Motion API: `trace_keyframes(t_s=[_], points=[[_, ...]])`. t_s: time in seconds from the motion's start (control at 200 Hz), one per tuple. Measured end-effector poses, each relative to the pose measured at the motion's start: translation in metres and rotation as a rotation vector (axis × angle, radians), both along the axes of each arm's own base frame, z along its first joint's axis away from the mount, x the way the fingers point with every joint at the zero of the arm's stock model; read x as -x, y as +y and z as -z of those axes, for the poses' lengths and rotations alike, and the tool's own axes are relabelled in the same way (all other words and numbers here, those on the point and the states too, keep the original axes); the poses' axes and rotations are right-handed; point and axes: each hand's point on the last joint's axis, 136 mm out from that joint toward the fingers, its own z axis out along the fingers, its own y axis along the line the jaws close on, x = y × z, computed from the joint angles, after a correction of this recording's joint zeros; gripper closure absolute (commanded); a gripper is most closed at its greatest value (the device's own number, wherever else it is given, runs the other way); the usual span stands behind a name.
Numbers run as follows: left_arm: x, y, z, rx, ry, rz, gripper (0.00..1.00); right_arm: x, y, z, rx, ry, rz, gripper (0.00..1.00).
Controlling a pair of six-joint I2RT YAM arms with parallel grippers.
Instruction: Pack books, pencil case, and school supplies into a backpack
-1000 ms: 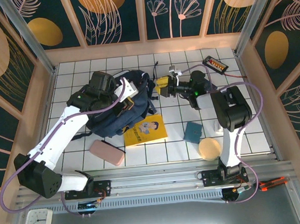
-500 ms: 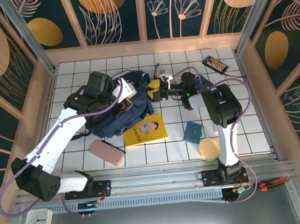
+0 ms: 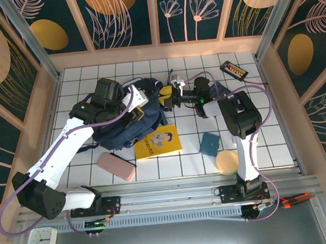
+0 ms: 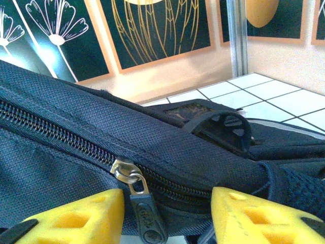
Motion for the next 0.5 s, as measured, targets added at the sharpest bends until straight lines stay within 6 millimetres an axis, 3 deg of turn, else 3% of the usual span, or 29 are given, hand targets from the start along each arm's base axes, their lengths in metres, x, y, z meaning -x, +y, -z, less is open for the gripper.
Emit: trace_keyframes(t_s=[0.5], points=[[0.000, 0.004, 0.000, 0.002, -0.004, -0.010, 1.00, 0.003, 0.001, 0.016, 0.034, 0.026, 0.019, 0.78]])
